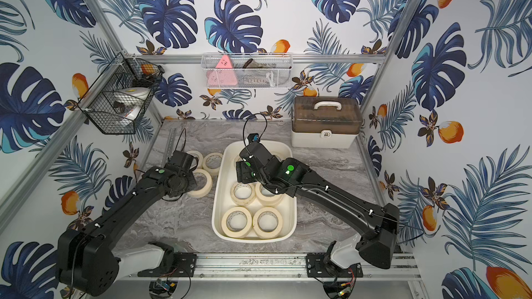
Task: Take out the art tape in the storage box
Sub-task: Place the art tape at the center of the board.
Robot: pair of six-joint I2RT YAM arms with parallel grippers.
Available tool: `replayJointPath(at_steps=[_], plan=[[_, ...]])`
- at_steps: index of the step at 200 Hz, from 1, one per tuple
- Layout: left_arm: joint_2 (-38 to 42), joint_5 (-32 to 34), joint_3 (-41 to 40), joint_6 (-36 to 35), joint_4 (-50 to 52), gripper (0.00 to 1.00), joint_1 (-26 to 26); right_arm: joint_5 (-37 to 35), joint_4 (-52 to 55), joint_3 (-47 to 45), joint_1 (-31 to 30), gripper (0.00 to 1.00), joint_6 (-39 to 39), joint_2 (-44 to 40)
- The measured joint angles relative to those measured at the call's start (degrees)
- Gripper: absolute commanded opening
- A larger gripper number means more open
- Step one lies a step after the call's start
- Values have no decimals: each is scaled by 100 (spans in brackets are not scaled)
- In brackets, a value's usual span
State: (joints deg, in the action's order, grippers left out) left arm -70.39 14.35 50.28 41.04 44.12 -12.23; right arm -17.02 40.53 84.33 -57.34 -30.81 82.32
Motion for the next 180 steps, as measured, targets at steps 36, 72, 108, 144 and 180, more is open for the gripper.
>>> replayJointPath(at_steps=[36, 72, 108, 144, 180], plan=[[-256, -94, -455, 236, -588, 0, 9, -26, 28, -315, 249, 74, -2, -229], [-610, -214, -654, 256, -1038, 0, 9, 33, 31, -643, 553, 74, -2, -444], [-909, -297, -688, 254, -1410, 0, 9, 210, 44, -942, 977, 74, -7, -623], [-1244, -411, -688, 254, -1709, 0, 9, 442, 48, -1224, 1449, 74, -24, -776], [-1534, -518, -603, 251, -1908, 5, 9, 623, 57, -1427, 1700, 74, -24, -907]])
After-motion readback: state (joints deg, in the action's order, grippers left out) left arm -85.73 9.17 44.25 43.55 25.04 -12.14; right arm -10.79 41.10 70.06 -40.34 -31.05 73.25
